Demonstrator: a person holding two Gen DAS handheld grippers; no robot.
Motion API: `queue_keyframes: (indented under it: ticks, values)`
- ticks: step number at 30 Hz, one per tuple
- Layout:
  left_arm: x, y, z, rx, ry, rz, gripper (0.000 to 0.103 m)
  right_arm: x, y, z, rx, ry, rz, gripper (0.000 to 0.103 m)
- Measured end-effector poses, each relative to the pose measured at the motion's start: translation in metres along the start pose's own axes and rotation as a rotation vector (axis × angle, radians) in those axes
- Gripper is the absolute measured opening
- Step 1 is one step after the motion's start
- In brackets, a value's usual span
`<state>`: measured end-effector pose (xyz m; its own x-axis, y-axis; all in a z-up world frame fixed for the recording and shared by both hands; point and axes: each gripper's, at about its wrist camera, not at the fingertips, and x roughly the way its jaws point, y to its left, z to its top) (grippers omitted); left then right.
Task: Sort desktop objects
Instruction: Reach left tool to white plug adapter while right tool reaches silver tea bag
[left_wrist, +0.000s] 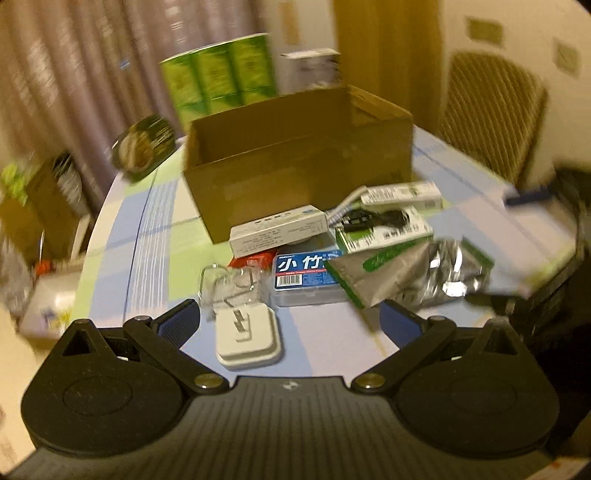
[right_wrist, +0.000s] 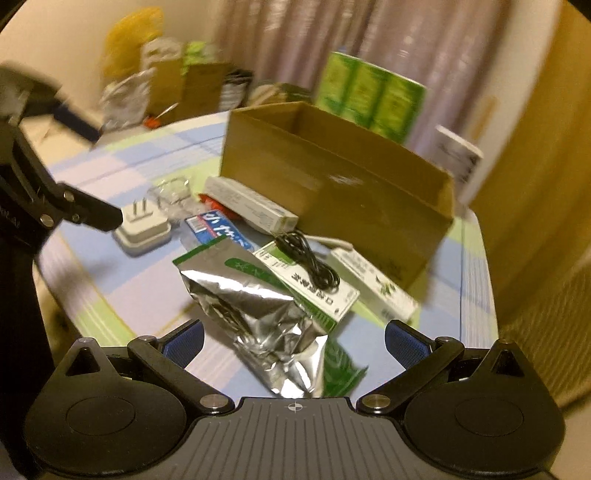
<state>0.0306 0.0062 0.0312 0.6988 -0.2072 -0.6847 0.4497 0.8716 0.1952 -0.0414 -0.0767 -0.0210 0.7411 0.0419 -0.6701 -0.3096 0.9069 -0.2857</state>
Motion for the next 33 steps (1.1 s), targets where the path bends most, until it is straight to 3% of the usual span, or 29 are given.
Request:
queue_keyframes:
  ticks: [9,13,19,22,29,33]
  values:
    - [0.022,0.009,-0.002,0.312,0.048,-0.086,0.102,0.034,0.011,0.004,-0.417,0.088,0.123,0.101]
    - [0.037,0.014,-0.003,0.402,0.1,-0.147,0.102,0.049,0.016,-0.002,-0.521,0.126,0.153,0.101]
    - [0.066,0.022,-0.007,0.496,0.17,-0.175,0.102,0.067,0.016,-0.006,-0.614,0.147,0.172,0.101]
    - [0.081,0.033,-0.009,0.512,0.213,-0.194,0.102,0.075,0.011,-0.003,-0.63,0.157,0.177,0.101]
    - [0.11,0.055,-0.004,0.387,0.303,-0.279,0.098,0.088,0.007,0.0,-0.724,0.175,0.221,0.101]
    - [0.118,0.047,-0.007,0.514,0.291,-0.294,0.094,0.093,0.003,0.002,-0.758,0.19,0.269,0.1]
